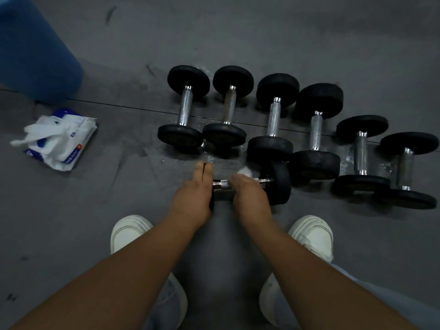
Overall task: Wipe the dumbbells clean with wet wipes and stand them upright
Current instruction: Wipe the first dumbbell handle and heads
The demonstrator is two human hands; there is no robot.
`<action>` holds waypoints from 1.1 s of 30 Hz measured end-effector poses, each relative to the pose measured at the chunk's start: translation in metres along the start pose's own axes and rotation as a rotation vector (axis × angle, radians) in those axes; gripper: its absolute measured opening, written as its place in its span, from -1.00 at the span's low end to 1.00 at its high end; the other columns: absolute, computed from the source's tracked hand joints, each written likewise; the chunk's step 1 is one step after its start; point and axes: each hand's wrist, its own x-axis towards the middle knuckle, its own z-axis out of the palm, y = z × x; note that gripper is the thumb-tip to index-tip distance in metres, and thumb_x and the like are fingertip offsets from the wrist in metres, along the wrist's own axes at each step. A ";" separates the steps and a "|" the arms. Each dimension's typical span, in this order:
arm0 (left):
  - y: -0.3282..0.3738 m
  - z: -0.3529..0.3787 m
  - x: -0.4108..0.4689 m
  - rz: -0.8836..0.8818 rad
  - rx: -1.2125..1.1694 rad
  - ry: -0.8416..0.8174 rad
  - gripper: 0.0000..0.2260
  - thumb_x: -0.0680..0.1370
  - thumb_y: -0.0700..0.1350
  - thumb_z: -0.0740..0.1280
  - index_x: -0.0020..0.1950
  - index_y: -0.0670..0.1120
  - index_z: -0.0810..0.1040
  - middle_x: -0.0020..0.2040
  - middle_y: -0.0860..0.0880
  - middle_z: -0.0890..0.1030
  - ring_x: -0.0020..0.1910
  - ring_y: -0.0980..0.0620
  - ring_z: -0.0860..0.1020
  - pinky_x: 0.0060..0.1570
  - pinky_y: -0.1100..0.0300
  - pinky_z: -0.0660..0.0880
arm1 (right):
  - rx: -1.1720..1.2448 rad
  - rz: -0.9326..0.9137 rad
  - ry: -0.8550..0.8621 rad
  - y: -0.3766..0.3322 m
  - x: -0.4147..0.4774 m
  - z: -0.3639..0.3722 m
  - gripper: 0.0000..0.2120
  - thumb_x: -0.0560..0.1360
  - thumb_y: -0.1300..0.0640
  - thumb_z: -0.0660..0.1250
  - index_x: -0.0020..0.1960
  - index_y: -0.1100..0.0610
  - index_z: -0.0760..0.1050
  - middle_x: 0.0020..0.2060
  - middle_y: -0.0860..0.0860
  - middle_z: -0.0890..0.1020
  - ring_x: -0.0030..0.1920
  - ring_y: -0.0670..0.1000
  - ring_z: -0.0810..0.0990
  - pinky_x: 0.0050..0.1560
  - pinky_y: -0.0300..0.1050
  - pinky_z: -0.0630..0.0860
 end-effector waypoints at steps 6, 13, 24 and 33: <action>0.003 0.004 -0.010 0.004 0.028 0.059 -0.14 0.44 -0.18 0.39 0.59 -0.07 -0.07 0.59 -0.02 -0.11 0.05 -0.15 0.55 -0.15 0.01 0.49 | -0.003 -0.045 0.053 0.004 0.010 0.002 -0.88 0.53 0.14 0.23 -0.11 0.07 0.53 -0.16 0.05 0.60 -0.14 0.11 0.58 -0.09 -0.02 0.44; -0.003 -0.008 -0.008 0.081 0.183 0.007 -0.09 0.42 -0.05 0.47 0.58 -0.10 -0.06 0.57 -0.09 -0.03 0.21 -0.14 0.49 -0.02 -0.01 0.53 | -0.172 -0.184 -0.102 0.001 0.019 -0.009 -0.88 0.51 0.09 0.22 -0.12 0.07 0.52 -0.13 0.08 0.63 -0.09 0.16 0.57 -0.10 -0.06 0.37; -0.002 -0.030 0.012 0.131 0.207 -0.224 0.13 0.22 0.20 0.58 0.59 -0.07 -0.01 0.56 -0.07 0.13 0.37 -0.13 0.42 0.19 0.04 0.46 | -0.203 -0.200 -0.322 -0.007 0.014 -0.007 -0.85 0.56 0.06 0.19 0.09 0.04 0.47 0.08 0.05 0.61 0.12 0.12 0.55 0.17 0.00 0.34; -0.004 -0.035 0.017 0.160 0.207 -0.230 0.04 0.19 0.21 0.58 0.51 -0.08 0.14 0.42 -0.06 0.32 0.27 -0.10 0.48 0.11 0.04 0.51 | -0.281 -0.124 -0.312 0.007 0.006 -0.012 -0.71 0.50 -0.04 0.23 0.20 -0.04 0.43 0.16 0.02 0.56 0.20 0.09 0.49 0.23 0.04 0.31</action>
